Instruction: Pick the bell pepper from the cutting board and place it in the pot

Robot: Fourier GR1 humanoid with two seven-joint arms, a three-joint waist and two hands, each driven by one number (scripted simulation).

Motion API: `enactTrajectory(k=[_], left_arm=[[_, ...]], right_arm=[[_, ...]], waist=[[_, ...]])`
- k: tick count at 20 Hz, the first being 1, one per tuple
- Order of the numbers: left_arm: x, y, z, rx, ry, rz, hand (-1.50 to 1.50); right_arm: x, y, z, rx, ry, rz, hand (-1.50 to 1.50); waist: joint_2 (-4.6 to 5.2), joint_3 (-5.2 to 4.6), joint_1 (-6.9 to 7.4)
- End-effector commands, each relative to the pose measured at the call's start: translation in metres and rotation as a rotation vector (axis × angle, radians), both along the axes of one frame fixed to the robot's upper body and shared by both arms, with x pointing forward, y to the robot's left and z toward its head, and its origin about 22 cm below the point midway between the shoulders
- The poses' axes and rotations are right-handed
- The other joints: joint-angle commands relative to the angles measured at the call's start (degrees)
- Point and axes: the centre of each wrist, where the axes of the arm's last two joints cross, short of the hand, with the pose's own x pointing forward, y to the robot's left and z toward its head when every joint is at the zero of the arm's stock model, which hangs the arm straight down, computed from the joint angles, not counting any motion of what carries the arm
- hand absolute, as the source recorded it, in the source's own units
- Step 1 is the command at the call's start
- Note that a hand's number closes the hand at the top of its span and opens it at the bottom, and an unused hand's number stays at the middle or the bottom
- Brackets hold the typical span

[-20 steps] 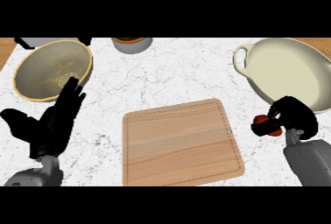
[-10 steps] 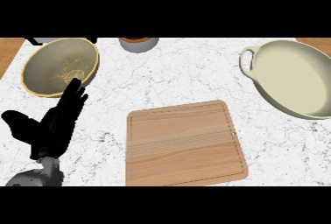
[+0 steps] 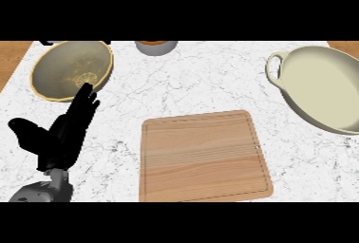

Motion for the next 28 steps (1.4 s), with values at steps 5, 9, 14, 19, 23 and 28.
enactTrajectory(k=[5,9,14,19,23,28], left_arm=[[0.000,-0.018,0.008,0.007,-0.005,-0.038,0.00],[-0.002,-0.017,-0.010,-0.003,-0.005,-0.066,0.00],[0.009,-0.011,0.003,-0.011,-0.002,-0.039,0.00],[0.006,-0.018,-0.002,-0.011,-0.017,-0.052,0.00],[0.016,-0.010,0.002,-0.009,-0.015,-0.038,0.00],[0.012,-0.003,0.007,-0.013,-0.023,-0.047,0.00]], right_arm=[[0.021,0.016,0.063,0.031,-0.086,0.041,1.50],[0.068,0.012,0.049,0.080,-0.066,0.022,1.50],[0.090,-0.022,0.048,0.133,-0.022,-0.014,1.50],[0.135,-0.036,0.026,0.141,0.002,-0.020,1.50],[0.153,-0.029,-0.003,0.097,0.058,0.035,1.50],[0.167,-0.042,-0.052,0.386,0.056,-0.024,-1.50]], waist=[[0.31,0.01,1.46],[0.56,0.00,2.29],[0.40,0.04,1.63],[0.63,0.05,2.38],[0.60,0.05,1.97],[0.70,0.11,2.26]])
